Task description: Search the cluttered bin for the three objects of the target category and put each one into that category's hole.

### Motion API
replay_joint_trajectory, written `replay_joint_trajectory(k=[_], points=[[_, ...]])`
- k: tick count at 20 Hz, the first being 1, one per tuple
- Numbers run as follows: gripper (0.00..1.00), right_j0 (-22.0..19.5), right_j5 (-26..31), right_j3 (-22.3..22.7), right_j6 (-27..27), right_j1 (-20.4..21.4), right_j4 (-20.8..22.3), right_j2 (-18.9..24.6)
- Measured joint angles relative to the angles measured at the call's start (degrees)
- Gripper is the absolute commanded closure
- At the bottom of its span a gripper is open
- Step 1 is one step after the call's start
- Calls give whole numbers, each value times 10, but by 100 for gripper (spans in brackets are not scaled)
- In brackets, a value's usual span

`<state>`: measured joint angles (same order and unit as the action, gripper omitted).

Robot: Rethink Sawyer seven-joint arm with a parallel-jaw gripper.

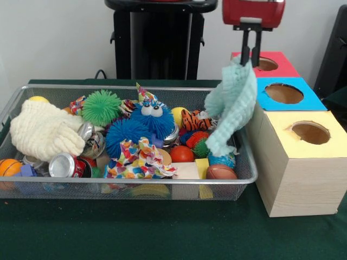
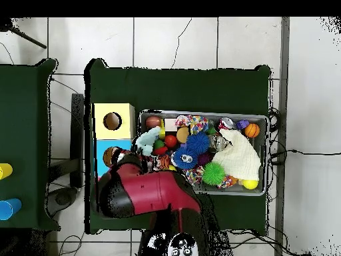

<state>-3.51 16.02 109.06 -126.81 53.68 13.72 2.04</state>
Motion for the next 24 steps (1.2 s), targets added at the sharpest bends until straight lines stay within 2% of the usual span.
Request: replay_joint_trajectory(k=[7, 16, 17, 24], points=[[100, 25, 11, -20, 0, 0, -28, 0], [100, 33, 11, -41, 0, -21, -29, -6], [0, 34, 11, -46, 0, -31, -29, -11], [0, 34, 11, -48, 0, -42, -29, -20]])
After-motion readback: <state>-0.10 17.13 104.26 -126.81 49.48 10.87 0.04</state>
